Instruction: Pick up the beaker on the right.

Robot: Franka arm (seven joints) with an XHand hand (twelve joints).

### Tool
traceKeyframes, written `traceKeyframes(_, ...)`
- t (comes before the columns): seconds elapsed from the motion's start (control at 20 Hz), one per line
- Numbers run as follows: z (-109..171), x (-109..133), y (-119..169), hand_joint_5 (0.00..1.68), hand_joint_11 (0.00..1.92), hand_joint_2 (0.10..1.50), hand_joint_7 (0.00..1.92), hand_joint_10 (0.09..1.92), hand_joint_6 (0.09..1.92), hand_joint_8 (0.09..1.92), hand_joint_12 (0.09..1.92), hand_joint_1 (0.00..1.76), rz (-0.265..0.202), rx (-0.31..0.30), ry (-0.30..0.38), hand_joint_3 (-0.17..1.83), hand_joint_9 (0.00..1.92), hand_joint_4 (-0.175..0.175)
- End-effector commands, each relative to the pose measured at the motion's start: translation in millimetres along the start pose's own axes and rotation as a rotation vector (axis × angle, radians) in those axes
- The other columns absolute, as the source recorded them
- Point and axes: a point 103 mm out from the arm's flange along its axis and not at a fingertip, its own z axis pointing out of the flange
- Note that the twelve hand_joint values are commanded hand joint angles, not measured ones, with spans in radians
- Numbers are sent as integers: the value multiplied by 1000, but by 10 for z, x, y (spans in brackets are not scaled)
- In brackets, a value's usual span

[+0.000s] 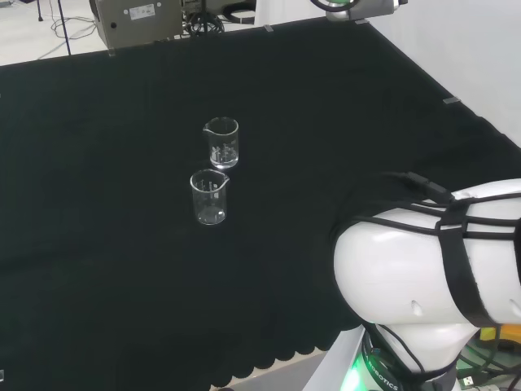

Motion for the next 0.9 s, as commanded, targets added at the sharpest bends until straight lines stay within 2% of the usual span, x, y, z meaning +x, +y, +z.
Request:
traceKeyframes(0.05, 2, 6, 0, 172, 28, 1126, 19, 642, 205, 504, 1319, 0, 2, -10, -13, 535, 155, 3)
traceKeyframes(0.15, 2, 29, 0, 214, 6, 1173, 17, 639, 101, 503, 1362, 0, 4, -8, -17, 447, 152, 2)
traceKeyframes(0.3, 3, -19, 1, 235, 0, 1191, 19, 637, 87, 503, 1374, 0, 7, -10, -8, 413, 151, 1)
traceKeyframes(0.35, -3, -34, 2, 237, 0, 1192, 20, 637, 87, 503, 1375, 0, -18, -7, -7, 411, 151, 0)
traceKeyframes(0.45, -4, -44, 6, 240, 0, 1194, 22, 637, 87, 504, 1376, 0, -22, -9, -12, 407, 151, 0)
traceKeyframes(0.7, 81, -45, 94, 248, 0, 1195, 39, 639, 87, 511, 1376, 0, 10, 9, -5, 401, 157, -2)
traceKeyframes(0.9, 195, -45, 189, 279, 13, 1200, 93, 663, 87, 533, 1417, 0, 37, -4, 25, 379, 217, -8)
